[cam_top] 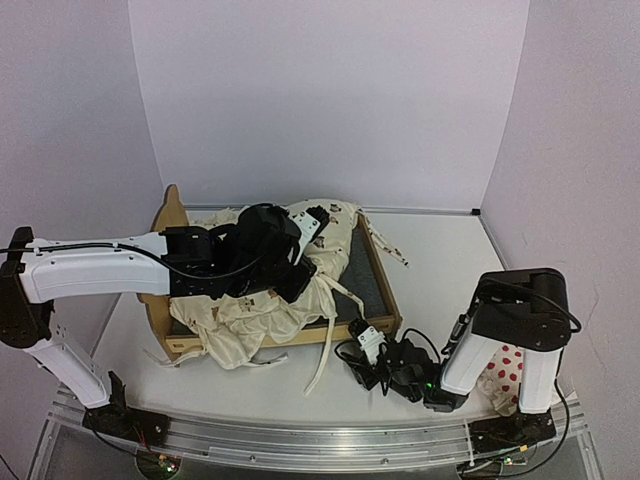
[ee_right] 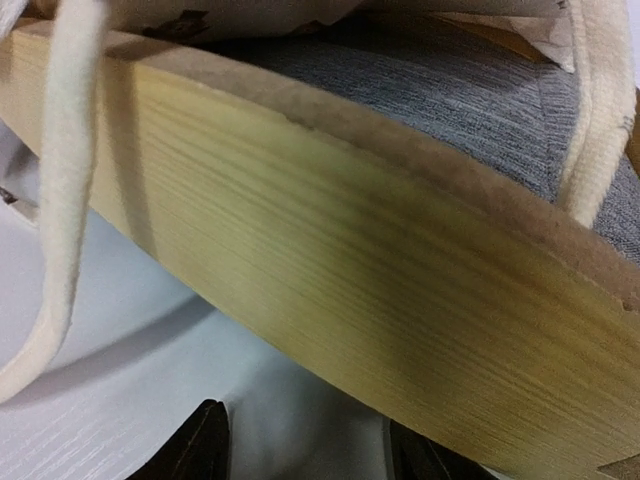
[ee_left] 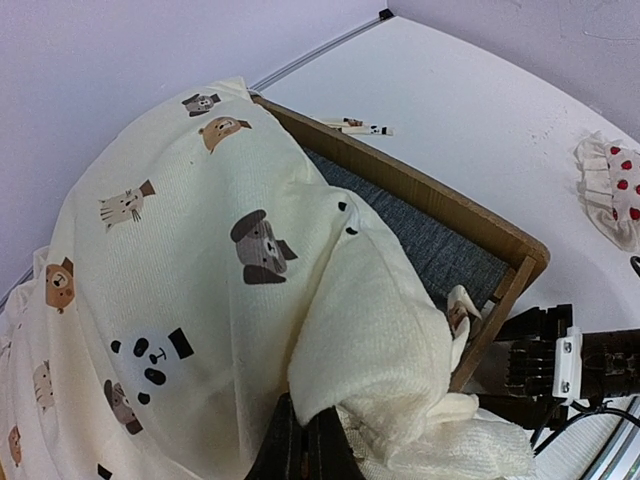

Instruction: Set up the pet bed

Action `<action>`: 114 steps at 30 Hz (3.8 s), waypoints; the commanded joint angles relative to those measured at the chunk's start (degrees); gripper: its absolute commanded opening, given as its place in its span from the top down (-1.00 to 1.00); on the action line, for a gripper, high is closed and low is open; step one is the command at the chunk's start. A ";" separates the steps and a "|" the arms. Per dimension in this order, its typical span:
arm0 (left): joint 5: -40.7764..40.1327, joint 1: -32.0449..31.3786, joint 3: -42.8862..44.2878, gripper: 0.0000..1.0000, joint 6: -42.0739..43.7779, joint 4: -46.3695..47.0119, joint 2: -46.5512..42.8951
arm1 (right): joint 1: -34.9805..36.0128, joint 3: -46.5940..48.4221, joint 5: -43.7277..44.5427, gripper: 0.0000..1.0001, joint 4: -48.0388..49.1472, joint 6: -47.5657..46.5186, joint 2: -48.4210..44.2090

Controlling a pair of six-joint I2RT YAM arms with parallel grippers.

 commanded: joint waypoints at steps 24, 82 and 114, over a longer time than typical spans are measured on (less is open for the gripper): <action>-0.49 2.69 3.09 1.00 1.48 -0.01 2.31 | -8.95 13.96 3.48 0.38 2.94 14.48 10.25; 1.72 4.57 5.06 1.00 -0.34 -0.38 6.64 | -23.26 25.63 -13.87 0.05 -67.33 18.92 -23.91; 2.32 4.57 5.28 0.43 -2.87 -1.48 6.42 | -11.53 36.22 1.19 1.00 -88.94 18.44 -29.73</action>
